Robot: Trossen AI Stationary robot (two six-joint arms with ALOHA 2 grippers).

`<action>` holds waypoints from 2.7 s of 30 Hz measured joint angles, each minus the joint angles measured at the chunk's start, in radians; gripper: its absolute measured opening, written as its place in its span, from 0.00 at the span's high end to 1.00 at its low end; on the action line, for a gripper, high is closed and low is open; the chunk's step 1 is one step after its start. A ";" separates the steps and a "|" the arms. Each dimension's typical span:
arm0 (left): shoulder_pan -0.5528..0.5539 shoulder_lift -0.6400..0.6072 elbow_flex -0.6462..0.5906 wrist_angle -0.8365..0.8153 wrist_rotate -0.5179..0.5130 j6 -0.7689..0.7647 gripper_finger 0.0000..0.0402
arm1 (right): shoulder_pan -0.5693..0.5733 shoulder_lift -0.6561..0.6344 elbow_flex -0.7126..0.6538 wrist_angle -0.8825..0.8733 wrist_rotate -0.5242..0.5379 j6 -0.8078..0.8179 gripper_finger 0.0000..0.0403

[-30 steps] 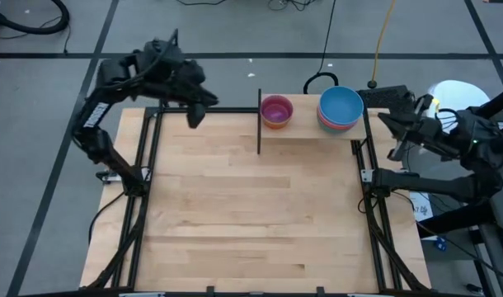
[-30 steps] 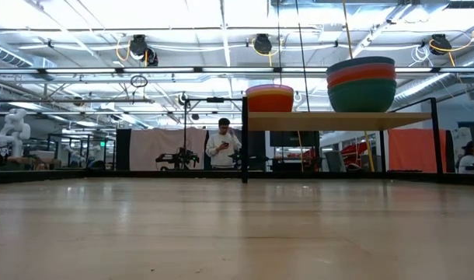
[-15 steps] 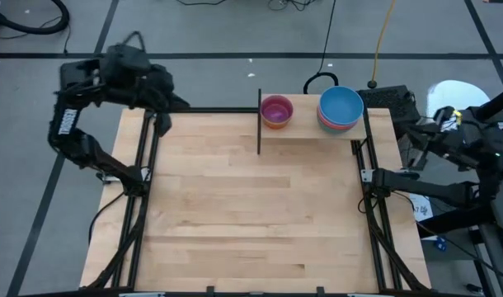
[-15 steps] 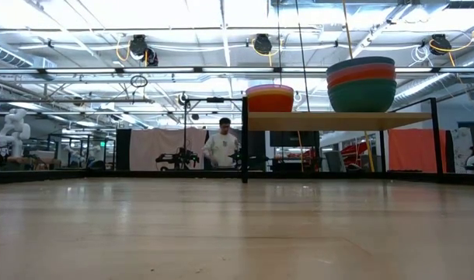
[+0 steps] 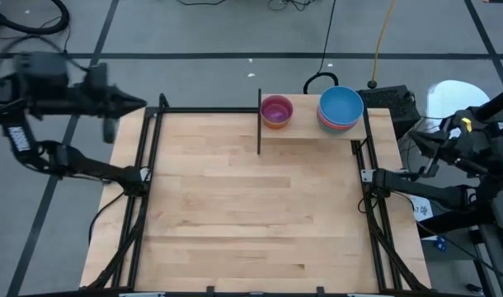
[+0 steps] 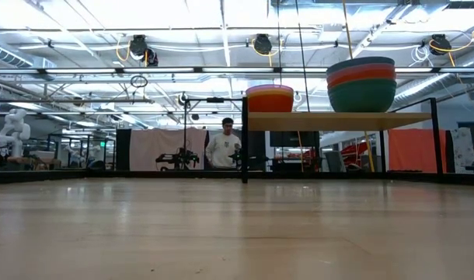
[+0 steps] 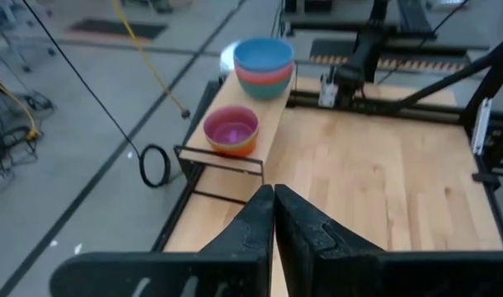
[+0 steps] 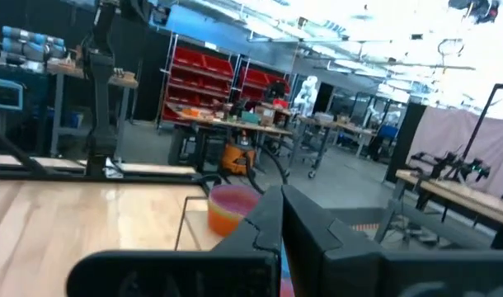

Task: Place and stack bowls onto a shelf
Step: Return to Home Position

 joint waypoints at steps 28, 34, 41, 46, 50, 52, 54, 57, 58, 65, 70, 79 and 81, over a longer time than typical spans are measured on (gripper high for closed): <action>0.000 -0.554 0.001 0.001 0.000 -0.134 0.95 | 0.000 0.001 -0.002 -0.051 -0.005 0.066 1.00; 0.002 -0.655 -0.007 0.000 0.000 -0.122 0.95 | 0.000 0.001 -0.002 -0.051 -0.005 0.061 1.00; 0.022 -0.739 -0.011 0.000 0.000 -0.125 0.95 | 0.000 0.001 -0.002 -0.051 -0.005 0.069 1.00; 0.040 -0.775 -0.011 0.000 -0.001 -0.084 0.95 | 0.000 0.001 -0.011 -0.033 -0.005 0.105 1.00; 0.049 -0.804 -0.013 0.000 0.000 -0.044 0.95 | 0.001 0.001 -0.045 -0.002 -0.005 0.117 1.00; 0.054 -0.819 -0.022 0.001 0.000 -0.041 0.95 | 0.001 0.002 -0.071 0.022 -0.005 0.117 1.00; 0.057 -0.832 -0.033 -0.001 -0.001 -0.049 0.95 | 0.001 0.002 -0.099 0.046 -0.006 0.118 1.00; 0.059 -0.842 -0.037 0.000 0.010 -0.068 0.95 | 0.001 0.002 -0.145 0.100 -0.008 0.110 1.00; 0.059 -0.842 -0.037 0.000 0.016 -0.070 0.95 | 0.001 0.002 -0.162 0.122 -0.008 0.109 1.00; 0.066 -0.842 -0.094 0.001 0.025 -0.063 0.95 | 0.001 0.002 -0.285 0.339 -0.075 0.093 1.00; 0.086 -0.849 -0.242 0.002 0.079 -0.008 0.95 | 0.001 0.002 -0.347 0.426 -0.114 0.081 1.00; 0.120 -0.973 -0.646 0.197 0.128 -0.020 0.95 | 0.001 0.002 -0.407 0.491 -0.126 0.093 1.00; 0.126 -1.019 -0.743 0.282 0.155 -0.021 0.95 | 0.001 0.002 -0.417 0.503 -0.141 0.092 1.00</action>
